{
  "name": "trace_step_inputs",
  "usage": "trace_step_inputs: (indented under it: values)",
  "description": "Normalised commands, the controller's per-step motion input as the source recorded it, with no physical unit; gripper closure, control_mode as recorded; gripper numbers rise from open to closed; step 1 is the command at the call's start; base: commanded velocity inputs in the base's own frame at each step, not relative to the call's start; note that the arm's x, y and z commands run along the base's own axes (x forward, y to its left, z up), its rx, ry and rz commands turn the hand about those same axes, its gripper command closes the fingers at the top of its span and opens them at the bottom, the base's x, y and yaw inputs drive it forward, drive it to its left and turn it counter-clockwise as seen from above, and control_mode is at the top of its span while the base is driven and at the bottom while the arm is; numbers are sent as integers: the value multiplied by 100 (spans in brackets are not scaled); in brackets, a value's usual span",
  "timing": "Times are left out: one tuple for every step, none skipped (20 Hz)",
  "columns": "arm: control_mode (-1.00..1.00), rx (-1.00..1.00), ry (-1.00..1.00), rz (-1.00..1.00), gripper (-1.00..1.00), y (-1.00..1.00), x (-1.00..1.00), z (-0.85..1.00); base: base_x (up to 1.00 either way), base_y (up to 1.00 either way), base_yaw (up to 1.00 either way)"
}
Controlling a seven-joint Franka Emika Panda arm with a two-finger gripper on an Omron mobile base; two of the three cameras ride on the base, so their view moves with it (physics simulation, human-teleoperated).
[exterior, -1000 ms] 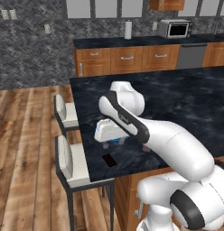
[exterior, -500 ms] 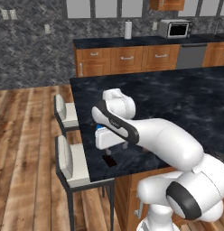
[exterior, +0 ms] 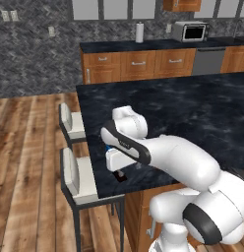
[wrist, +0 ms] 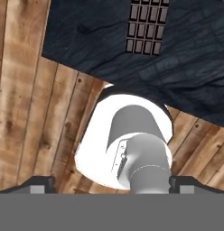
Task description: Take the cinnamon bottle from the cabinet and place it on the dining table, next to the plate with the cupcake. Then take the chocolate from the dining counter and place it on the cupcake plate.
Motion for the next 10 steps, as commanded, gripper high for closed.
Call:
trace_step_inputs:
  values:
    - [-100,-9,0,-4,-100,0,0,-35,0,0,0]
    - [-100,-14,0,-7,-100,0,0,-24,0,0,0]
    - [-100,-14,0,-9,-100,0,0,-23,0,0,0]
    - [-100,-13,-1,-9,-100,0,0,-27,0,0,0]
    - [-100,-9,0,-9,-100,0,1,-25,0,0,0]
    - [-100,-8,-2,-9,-100,0,11,-24,0,0,0]
    - [-100,-3,-1,-8,-100,0,6,-31,0,0,0]
    - [-100,-1,-3,-6,-100,-9,3,-28,0,0,0]
    - [-100,-3,-5,-5,-100,-10,12,-24,0,0,0]
    - [-100,-3,-6,-3,-100,-10,14,-29,0,0,0]
